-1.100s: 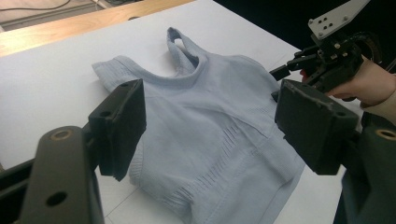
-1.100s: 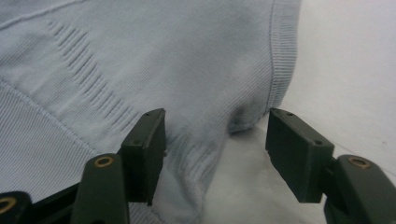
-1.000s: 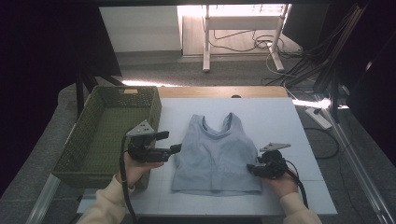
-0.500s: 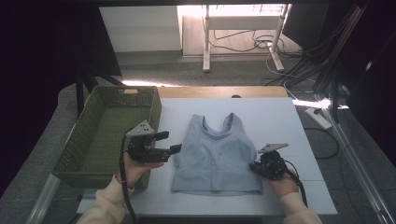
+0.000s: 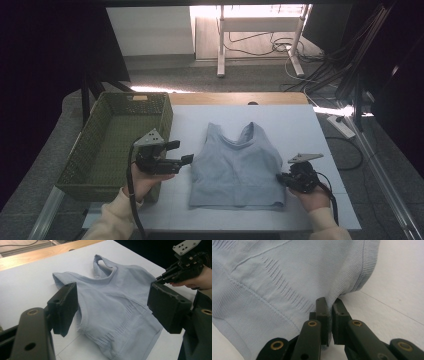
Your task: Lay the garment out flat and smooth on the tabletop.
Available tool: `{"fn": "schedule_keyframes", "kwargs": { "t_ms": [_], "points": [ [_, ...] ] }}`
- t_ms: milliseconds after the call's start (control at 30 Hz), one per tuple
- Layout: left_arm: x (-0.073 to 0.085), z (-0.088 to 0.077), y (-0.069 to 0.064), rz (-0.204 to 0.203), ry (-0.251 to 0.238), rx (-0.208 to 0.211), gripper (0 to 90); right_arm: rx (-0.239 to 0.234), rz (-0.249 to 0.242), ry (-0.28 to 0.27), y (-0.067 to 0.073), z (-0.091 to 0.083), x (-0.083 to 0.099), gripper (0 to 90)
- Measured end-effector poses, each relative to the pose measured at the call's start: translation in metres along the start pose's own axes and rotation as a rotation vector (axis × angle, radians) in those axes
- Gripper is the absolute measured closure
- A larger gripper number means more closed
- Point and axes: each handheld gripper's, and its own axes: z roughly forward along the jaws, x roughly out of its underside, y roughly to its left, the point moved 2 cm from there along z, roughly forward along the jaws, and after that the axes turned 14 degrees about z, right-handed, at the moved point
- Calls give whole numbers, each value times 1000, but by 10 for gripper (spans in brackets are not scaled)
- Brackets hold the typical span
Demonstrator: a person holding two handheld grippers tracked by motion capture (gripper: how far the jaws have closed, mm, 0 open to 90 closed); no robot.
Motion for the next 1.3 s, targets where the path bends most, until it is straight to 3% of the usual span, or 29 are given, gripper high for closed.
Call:
{"fn": "schedule_keyframes", "kwargs": {
  "t_ms": [200, 533, 933, 1000, 1067, 1133, 1233, 1300],
  "points": [
    [0, -2, 1, -3, -6, -3, 255, 13, 10, -7, -4, -8, 4, 854],
    [-1, -1, 0, 1, -4, -1, 254, 40, 62, -20, -24, -20, 14, 853],
    [0, 0, 0, -2, -3, -11, 248, 88, 76, -25, -37, -19, 16, 836],
    [0, 0, 0, -9, -3, -13, 241, 101, 76, -20, -37, -16, 18, 773],
    [1, 1, 0, -8, -2, -8, 241, 133, 72, -47, -37, -17, 17, 620],
    [0, 1, 0, -5, -10, -1, 241, 180, 81, -113, -37, -24, 14, 458],
    [0, 1, 0, -2, -10, 0, 238, 157, 84, -199, -33, -34, 9, 372],
    [1, 2, 0, 0, -10, 3, 236, 136, 60, -231, -27, -37, 6, 358]
  ]
}}
